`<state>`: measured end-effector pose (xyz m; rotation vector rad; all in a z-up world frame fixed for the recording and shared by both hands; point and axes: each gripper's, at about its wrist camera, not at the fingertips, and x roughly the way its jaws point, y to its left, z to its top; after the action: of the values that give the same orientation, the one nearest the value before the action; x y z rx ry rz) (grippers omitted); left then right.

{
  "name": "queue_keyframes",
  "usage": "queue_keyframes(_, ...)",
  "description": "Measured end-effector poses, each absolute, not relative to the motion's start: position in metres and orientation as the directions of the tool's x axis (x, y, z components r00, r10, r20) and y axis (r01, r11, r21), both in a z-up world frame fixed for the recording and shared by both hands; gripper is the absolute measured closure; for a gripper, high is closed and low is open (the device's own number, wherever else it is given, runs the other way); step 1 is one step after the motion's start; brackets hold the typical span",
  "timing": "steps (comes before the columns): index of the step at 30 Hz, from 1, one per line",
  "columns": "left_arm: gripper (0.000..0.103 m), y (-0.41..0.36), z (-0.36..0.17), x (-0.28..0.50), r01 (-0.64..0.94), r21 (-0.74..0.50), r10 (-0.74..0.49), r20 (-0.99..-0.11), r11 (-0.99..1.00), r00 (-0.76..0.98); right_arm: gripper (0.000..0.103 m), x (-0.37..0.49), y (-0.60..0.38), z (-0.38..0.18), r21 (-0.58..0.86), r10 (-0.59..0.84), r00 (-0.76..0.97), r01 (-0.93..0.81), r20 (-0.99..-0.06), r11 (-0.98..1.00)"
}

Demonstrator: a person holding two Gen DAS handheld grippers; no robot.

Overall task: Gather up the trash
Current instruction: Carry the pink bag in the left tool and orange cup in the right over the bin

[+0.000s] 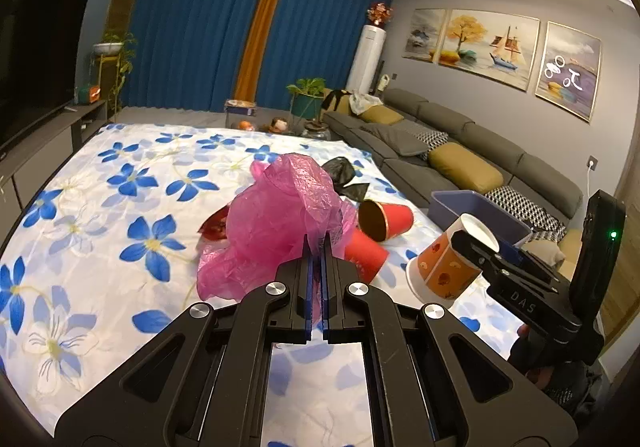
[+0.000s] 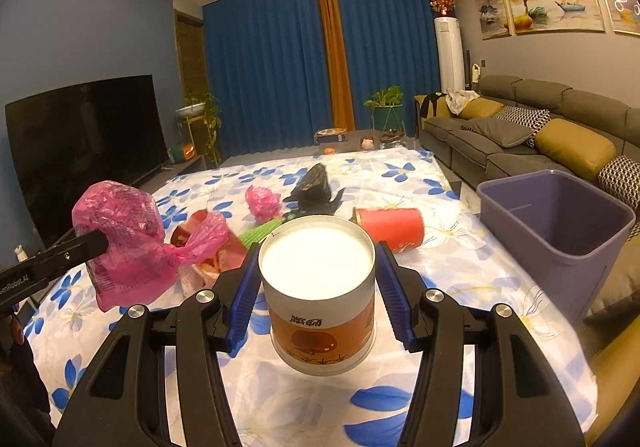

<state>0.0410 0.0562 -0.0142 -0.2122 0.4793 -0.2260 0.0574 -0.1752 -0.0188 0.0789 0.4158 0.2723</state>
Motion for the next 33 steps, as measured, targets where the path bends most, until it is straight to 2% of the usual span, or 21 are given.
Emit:
queue_keyframes(13,0.101,-0.007,0.015,0.087,0.291,-0.238,-0.366,-0.397,0.927,0.841,0.048,0.081,-0.229,0.005,0.097,0.176,0.927,-0.153,-0.33,0.984)
queue_keyframes(24,0.101,-0.116,0.041,0.148,0.471,-0.182,-0.504,-0.351,0.863,0.789,0.048,0.114,-0.314,0.025,0.083,-0.012,0.966,0.035,-0.259,0.996)
queue_keyframes(33,0.101,-0.197,0.032,0.203,0.564,-0.183,-0.589,-0.36,0.805,0.724,0.048,0.132,-0.382,0.022,0.104,-0.12,0.962,0.149,-0.244,0.983)
